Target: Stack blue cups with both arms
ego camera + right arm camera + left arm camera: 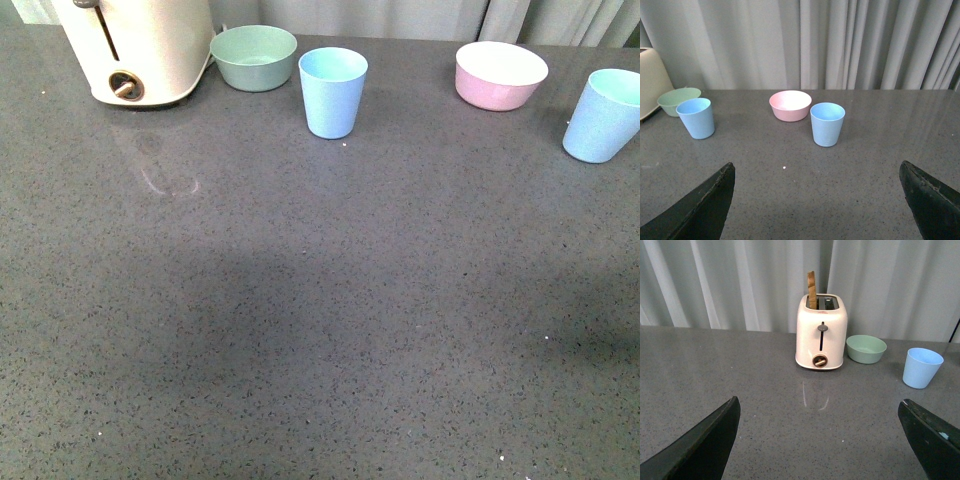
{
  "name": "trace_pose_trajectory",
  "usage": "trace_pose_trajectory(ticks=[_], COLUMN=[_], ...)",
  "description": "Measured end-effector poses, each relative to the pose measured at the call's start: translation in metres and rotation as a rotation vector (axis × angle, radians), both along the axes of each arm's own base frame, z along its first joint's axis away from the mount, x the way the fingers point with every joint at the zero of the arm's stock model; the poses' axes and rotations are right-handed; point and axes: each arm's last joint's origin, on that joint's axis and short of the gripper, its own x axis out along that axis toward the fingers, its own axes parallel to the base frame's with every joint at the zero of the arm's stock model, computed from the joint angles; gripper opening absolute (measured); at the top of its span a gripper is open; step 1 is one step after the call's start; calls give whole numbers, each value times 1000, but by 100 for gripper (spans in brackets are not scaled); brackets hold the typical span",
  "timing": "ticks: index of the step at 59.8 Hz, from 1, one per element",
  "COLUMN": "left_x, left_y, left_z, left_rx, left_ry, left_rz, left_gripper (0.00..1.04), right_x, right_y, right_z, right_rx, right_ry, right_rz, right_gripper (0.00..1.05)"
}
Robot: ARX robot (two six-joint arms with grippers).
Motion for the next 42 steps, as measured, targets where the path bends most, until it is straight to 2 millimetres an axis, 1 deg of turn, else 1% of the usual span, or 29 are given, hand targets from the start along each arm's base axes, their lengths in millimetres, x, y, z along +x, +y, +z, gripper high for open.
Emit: trace_pose_trajectory(ticks=[42], left_x=[0], left_y=[0], left_z=[0], left_rx=[0], left_ry=[0], left_rz=[0], left_gripper=[96], right_x=[0], right_y=[0], right_z=[0], right_rx=[0], right_ry=[0], right_rz=[0], right_gripper=[96])
